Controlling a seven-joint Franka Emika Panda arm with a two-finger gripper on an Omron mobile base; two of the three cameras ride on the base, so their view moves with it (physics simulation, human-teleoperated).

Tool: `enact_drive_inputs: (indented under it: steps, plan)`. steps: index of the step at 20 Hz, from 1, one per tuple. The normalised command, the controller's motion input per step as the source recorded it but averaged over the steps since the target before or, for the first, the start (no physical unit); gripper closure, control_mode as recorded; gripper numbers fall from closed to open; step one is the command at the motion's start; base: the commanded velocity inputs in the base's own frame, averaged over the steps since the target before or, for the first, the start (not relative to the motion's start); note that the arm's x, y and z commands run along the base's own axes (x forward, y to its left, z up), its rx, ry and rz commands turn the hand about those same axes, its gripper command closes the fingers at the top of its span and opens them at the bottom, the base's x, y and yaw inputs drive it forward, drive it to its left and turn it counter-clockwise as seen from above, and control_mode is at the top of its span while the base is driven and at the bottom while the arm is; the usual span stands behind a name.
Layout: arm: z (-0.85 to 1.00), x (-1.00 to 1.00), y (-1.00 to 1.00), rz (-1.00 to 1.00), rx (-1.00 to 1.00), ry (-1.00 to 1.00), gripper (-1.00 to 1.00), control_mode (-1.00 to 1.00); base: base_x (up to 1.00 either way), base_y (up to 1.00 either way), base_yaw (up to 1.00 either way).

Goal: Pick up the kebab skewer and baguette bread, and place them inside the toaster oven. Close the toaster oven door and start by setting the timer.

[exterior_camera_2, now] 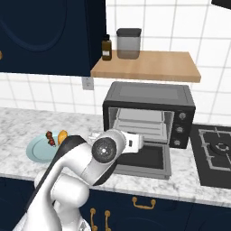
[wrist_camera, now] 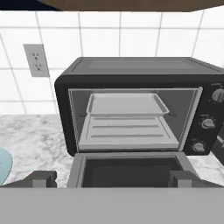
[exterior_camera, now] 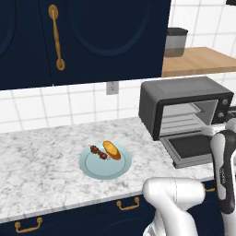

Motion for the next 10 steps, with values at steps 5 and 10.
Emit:
enact_drive_inputs:
  steps: [5, 10]
  plan:
    - [-0.03, 0.77, -0.09, 0.00, 0.00, -0.01, -1.00, -1.00, 0.00, 0.00, 0.00]
    - [-0.01, 0.64, -0.39, 0.00, 0.00, 0.00, -1.00, -1.00, 0.00, 0.00, 0.00]
